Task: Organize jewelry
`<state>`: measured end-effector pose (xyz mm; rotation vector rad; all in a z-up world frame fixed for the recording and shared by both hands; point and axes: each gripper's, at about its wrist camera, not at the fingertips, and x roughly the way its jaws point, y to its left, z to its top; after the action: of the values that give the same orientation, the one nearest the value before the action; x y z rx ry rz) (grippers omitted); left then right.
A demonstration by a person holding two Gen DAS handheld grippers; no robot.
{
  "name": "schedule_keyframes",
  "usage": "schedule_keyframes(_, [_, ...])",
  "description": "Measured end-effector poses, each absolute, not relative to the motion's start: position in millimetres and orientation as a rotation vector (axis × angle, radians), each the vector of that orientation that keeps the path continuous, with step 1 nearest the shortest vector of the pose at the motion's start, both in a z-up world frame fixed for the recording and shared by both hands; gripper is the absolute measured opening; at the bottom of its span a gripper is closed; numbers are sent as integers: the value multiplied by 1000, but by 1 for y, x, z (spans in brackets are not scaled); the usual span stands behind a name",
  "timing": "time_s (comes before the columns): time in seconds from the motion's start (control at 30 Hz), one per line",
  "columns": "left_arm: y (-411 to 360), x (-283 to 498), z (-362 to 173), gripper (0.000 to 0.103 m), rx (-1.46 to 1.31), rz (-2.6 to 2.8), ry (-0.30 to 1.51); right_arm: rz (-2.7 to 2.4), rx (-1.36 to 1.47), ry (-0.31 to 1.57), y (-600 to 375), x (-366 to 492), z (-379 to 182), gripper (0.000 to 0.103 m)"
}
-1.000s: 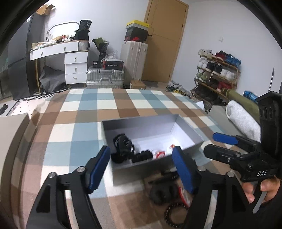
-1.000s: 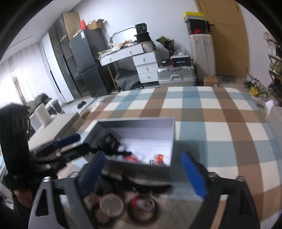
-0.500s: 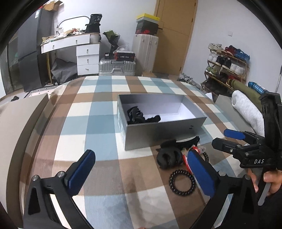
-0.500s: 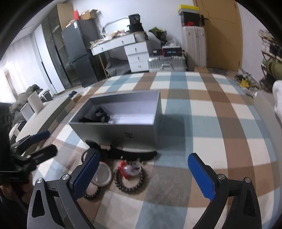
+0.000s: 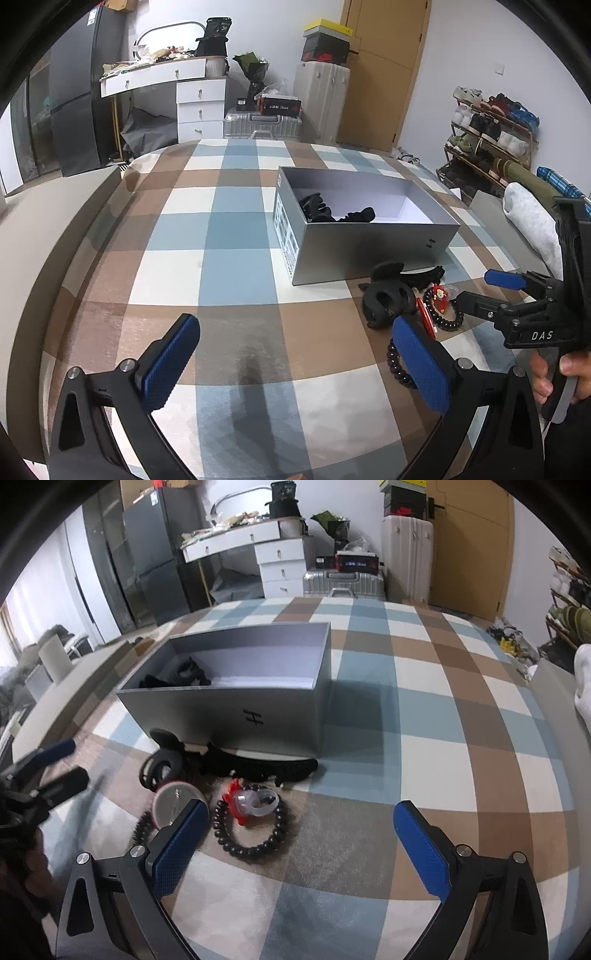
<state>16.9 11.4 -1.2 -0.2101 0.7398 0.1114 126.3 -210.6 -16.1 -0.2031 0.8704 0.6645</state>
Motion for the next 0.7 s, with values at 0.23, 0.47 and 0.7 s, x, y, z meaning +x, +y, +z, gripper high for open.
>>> schedule_keyframes(0.23, [11, 18, -5, 102, -215, 102, 750, 679, -176, 870, -209, 126, -21, 89])
schedule_keyframes(0.47, [8, 18, -7, 102, -207, 88, 760, 761, -143, 889, -200, 123, -24, 66])
schedule_keyframes(0.7, [6, 18, -5, 102, -205, 79, 758, 762, -147, 897, -191, 123, -29, 39])
